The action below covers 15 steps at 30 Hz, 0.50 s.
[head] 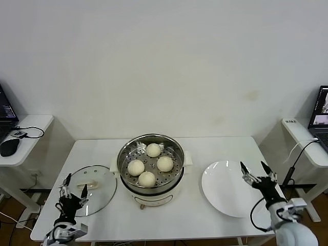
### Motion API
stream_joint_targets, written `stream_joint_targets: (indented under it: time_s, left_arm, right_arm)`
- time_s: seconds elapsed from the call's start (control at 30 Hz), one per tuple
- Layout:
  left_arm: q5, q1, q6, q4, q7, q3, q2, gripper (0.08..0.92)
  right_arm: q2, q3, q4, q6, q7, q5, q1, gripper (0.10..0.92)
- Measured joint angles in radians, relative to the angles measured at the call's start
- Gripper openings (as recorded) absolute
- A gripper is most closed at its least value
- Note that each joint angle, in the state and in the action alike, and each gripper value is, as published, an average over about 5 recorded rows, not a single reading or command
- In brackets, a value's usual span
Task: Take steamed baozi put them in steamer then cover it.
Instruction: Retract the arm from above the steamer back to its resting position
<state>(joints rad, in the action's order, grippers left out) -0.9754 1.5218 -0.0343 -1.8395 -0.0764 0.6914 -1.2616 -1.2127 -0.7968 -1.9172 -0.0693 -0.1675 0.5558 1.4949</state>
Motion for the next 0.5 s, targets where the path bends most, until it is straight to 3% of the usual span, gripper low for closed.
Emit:
stream_joint_targets:
  time_s: [0.5]
  left_arm:
    - [-0.300,-0.094,-0.103,0.121,0.072,-0.060,0.036,0.823]
  right_arm:
    - [-0.038,-0.055,-0.015,0.012,0.002,-0.006,0.071,0.823]
